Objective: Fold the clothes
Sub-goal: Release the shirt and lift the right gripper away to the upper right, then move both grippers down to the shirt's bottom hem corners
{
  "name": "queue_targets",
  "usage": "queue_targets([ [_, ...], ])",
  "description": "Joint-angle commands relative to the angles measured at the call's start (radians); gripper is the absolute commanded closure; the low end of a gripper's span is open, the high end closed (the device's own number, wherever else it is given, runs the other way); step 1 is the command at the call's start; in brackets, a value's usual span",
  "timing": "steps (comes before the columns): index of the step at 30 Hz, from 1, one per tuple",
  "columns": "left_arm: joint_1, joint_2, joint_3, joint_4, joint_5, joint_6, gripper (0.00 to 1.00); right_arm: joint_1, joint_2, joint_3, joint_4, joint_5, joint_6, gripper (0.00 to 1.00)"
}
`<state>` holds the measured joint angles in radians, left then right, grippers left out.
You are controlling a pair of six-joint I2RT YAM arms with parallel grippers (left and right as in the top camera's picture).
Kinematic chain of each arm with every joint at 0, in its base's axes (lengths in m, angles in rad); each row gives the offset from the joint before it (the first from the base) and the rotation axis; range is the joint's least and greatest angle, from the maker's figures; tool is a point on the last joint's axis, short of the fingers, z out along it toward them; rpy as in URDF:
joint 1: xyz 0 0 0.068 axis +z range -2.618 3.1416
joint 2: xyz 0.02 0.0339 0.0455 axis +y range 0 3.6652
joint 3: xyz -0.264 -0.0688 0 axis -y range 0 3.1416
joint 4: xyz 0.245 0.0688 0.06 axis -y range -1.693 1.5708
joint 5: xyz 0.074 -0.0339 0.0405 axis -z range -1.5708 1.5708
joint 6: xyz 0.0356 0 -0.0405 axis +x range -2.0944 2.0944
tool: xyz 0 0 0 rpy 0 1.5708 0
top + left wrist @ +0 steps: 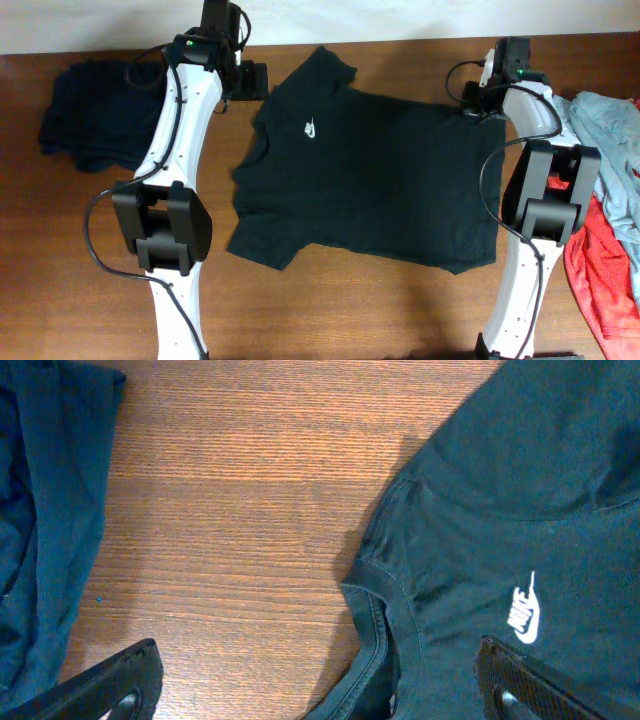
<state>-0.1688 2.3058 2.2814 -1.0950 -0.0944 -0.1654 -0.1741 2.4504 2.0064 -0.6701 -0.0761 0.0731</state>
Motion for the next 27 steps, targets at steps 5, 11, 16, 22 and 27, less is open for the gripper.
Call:
queue_targets([
  [5,0.002,-0.008,0.005,0.001,-0.008,-0.005,0.01,0.000,-0.040,0.272,-0.144,-0.021,-0.035,0.89],
  [11,0.002,-0.008,0.005,0.001,-0.008,-0.005,0.01,-0.011,-0.084,0.579,-0.528,-0.021,-0.032,0.77],
  [16,0.002,-0.008,0.005,0.001,-0.008,-0.005,0.01,-0.037,-0.086,0.806,-0.841,-0.021,-0.032,0.69],
  [22,0.002,-0.008,0.005,0.001,-0.008,-0.005,0.01,-0.088,-0.089,0.915,-1.029,-0.022,-0.022,0.30],
  [27,0.002,-0.008,0.005,0.002,-0.008,-0.005,0.00,-0.121,-0.093,0.910,-1.029,-0.099,-0.002,0.25],
])
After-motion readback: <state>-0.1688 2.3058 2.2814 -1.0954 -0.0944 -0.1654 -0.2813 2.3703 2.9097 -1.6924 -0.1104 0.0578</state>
